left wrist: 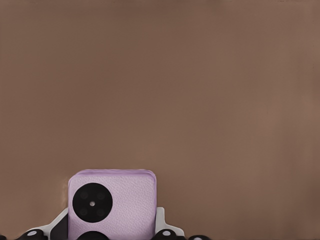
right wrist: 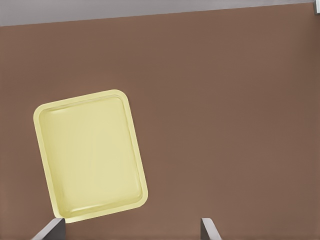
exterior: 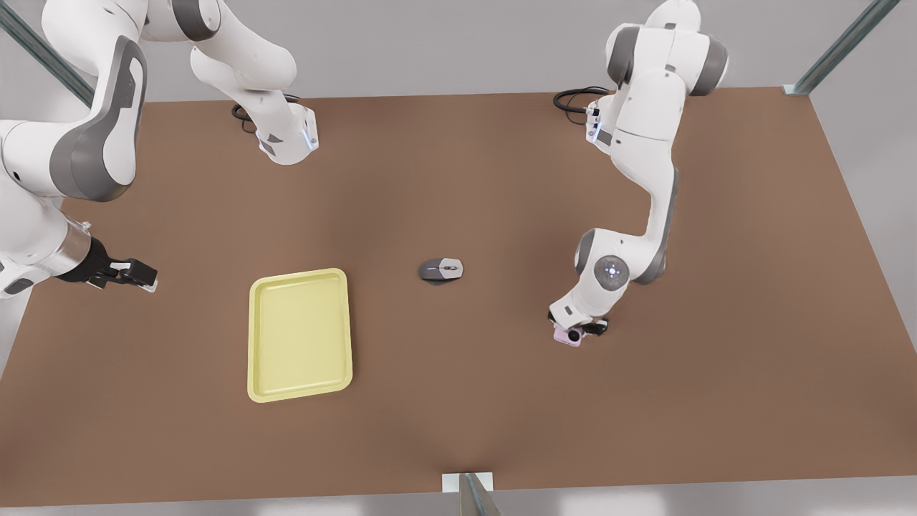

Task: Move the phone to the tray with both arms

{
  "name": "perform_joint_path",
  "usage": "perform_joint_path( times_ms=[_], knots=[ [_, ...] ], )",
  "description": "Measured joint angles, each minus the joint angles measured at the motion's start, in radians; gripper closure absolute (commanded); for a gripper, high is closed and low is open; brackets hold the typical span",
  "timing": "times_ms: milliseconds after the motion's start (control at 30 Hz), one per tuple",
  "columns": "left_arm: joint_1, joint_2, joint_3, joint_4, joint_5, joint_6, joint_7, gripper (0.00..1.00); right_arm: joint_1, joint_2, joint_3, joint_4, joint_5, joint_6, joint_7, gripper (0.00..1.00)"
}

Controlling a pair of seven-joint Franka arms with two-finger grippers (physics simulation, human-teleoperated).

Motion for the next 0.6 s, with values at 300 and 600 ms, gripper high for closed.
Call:
perform_joint_path(
  times_ms=[300,600],
  knots=[
    [-0.261,0.332,-0.01,0.581,-0.002,-0.19,-0.228,0.23,0.0,0.0,0.0,0.0,-0.002,0.0,0.0,0.0],
    [-0.275,0.528,-0.051,0.88,-0.004,-0.212,-0.509,0.21,0.0,0.0,0.0,0.0,-0.002,0.0,0.0,0.0]
  ],
)
